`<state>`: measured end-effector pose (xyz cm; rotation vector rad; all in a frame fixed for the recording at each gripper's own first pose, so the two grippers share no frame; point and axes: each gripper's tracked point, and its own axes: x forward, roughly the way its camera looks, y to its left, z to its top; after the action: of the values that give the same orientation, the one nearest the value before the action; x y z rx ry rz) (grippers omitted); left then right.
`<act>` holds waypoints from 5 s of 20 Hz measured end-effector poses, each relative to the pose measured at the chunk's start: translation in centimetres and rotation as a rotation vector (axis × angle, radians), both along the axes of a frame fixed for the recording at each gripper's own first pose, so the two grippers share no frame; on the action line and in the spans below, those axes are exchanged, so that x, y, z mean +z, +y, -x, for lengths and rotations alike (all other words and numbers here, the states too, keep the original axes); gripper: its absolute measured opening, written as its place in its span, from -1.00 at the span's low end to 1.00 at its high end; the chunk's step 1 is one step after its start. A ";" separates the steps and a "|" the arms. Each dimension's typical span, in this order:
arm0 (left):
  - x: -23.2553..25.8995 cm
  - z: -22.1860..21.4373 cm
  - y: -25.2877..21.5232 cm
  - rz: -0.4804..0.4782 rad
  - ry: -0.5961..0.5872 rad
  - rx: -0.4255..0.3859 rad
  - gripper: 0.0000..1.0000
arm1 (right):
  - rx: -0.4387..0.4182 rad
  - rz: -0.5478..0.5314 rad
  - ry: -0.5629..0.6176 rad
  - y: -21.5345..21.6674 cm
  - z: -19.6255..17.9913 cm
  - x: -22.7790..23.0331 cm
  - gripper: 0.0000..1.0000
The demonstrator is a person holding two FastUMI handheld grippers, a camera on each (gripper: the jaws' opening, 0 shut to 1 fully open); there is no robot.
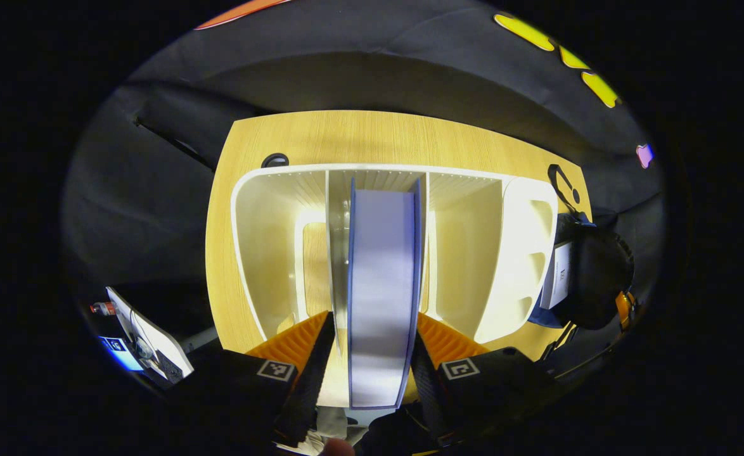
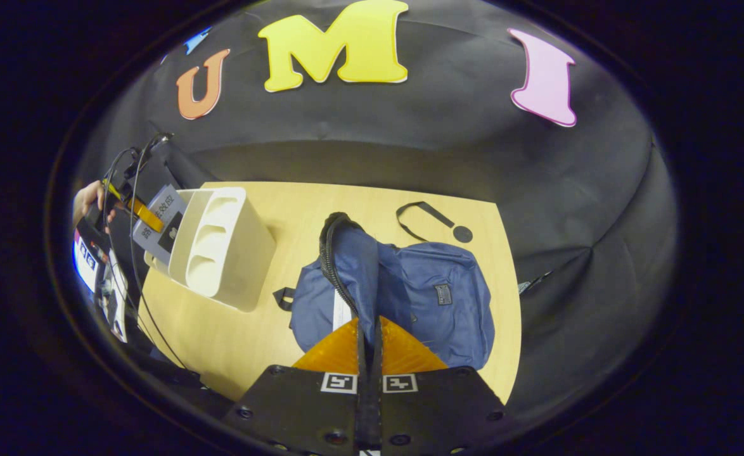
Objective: Open the schoolbag, grab two books from the bookshelf and put them into the schoolbag.
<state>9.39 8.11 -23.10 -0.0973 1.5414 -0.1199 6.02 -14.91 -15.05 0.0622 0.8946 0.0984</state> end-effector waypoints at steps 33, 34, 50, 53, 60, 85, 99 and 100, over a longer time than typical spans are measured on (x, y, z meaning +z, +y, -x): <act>23.0 8.0 -6.5 0.279 -0.264 0.003 -0.15 | 0.029 -0.037 -0.021 0.0 -0.4 -0.1 -1.00; 23.1 7.9 -7.9 0.325 -0.260 0.014 -0.17 | 0.026 -0.035 -0.021 -0.2 -0.4 -0.1 -1.00; 14.2 7.2 -28.0 0.785 -0.266 0.190 -0.23 | -0.005 -0.071 0.000 -1.8 -0.9 -0.1 -1.00; 10.4 7.9 -31.2 0.834 -0.188 0.261 -0.23 | -0.008 -0.084 0.000 -1.9 -0.8 0.4 -1.00; 4.3 6.4 -35.7 0.822 -0.188 0.304 -0.23 | -0.024 -0.095 -0.021 -2.8 -0.6 2.0 -1.00; -3.2 5.0 -49.5 1.056 -0.123 0.282 -0.17 | 0.042 -0.065 -0.039 0.0 -0.9 3.7 -1.00; -6.6 3.7 -43.1 0.317 -0.331 0.045 0.82 | 0.049 -0.074 -0.021 0.4 -0.8 1.7 -1.00; -5.2 3.5 -42.1 0.308 -0.380 0.034 0.82 | 0.051 -0.078 -0.023 0.6 -0.8 1.6 -1.00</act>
<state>5.91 -33.98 -28.28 -0.3260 1.1329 -0.3300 6.82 -14.29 -13.49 0.1105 0.8699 0.1810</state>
